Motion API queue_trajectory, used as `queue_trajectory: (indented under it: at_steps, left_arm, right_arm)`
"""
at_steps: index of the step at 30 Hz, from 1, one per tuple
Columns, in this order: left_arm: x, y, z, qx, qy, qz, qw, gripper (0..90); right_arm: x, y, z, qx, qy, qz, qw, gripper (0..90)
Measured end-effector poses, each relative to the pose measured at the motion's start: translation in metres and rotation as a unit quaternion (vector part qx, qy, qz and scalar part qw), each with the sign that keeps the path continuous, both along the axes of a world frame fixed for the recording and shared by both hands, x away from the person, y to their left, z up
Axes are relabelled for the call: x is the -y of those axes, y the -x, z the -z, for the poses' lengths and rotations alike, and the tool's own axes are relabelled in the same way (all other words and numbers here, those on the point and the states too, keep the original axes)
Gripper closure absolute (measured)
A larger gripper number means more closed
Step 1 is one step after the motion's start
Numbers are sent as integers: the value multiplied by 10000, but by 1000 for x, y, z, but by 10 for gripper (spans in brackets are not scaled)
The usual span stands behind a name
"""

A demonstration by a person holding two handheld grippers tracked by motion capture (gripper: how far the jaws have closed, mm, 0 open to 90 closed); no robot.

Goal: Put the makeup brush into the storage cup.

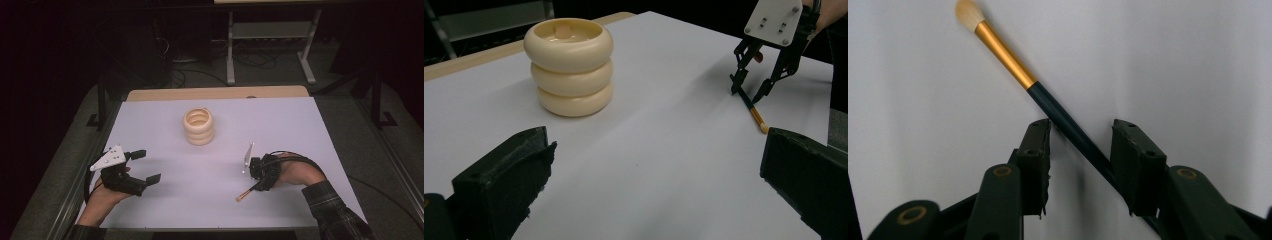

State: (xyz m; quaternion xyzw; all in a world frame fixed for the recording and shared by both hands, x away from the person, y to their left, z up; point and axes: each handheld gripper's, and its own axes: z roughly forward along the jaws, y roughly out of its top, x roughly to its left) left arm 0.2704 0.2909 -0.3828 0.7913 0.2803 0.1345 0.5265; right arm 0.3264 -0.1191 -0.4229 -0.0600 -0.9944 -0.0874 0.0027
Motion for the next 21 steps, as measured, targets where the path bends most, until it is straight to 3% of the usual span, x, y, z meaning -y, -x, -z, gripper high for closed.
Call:
queue_trajectory:
  at_steps: [21]
  left_arm:
    - [0, 0, 0, -11, 20, -6, 10000, 0]
  right_arm:
    - [0, 1, -1, -37, 71, 18, 10000, 704]
